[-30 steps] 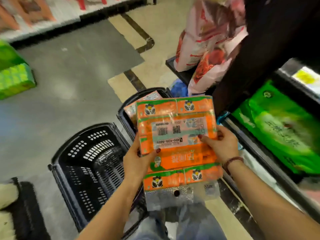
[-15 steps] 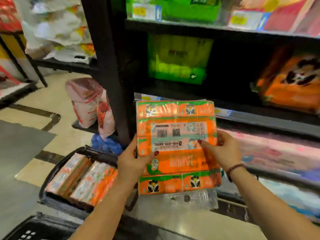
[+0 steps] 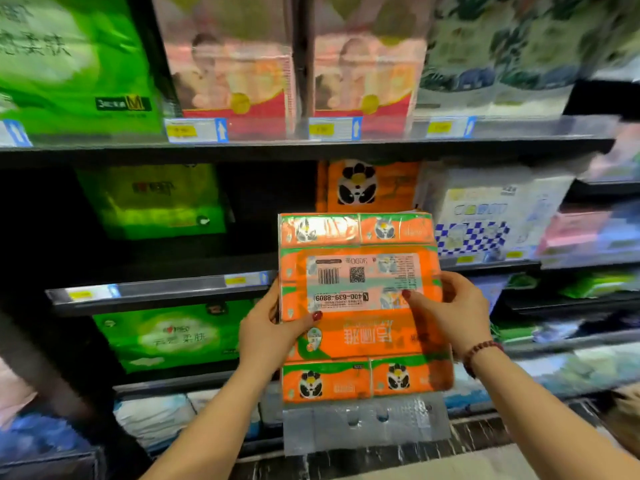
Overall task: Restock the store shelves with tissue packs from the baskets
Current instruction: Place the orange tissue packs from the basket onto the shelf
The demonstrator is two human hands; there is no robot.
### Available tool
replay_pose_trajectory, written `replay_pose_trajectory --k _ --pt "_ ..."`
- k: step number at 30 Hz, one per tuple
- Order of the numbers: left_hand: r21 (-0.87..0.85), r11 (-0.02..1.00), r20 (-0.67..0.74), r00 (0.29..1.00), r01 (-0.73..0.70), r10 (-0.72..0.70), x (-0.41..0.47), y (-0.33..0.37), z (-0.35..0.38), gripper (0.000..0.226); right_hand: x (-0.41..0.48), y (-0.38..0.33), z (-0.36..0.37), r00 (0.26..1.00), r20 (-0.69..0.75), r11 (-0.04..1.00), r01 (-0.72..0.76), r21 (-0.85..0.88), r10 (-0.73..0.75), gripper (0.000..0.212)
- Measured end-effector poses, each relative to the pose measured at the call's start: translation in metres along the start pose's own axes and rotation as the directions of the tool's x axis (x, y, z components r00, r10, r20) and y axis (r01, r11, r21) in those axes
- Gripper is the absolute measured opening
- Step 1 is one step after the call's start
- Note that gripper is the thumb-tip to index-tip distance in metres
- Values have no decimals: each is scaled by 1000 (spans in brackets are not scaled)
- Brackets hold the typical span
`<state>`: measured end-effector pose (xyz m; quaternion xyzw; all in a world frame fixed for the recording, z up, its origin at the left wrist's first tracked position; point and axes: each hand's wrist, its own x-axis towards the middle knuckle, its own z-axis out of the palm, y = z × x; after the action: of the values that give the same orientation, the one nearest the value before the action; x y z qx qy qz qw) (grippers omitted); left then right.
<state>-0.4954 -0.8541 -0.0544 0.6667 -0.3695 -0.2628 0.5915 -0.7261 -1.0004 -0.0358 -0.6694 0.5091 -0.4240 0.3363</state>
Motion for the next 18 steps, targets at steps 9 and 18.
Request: replay_pose_trajectory --k 9,18 --pt "-30 1000 80 997 -4 6 48 22 59 49 62 14 -39 1000 -24 998 13 -56 -14 38" --pt "21 997 105 991 -80 78 136 31 64 51 132 10 -9 997 -63 996 38 -80 -43 32"
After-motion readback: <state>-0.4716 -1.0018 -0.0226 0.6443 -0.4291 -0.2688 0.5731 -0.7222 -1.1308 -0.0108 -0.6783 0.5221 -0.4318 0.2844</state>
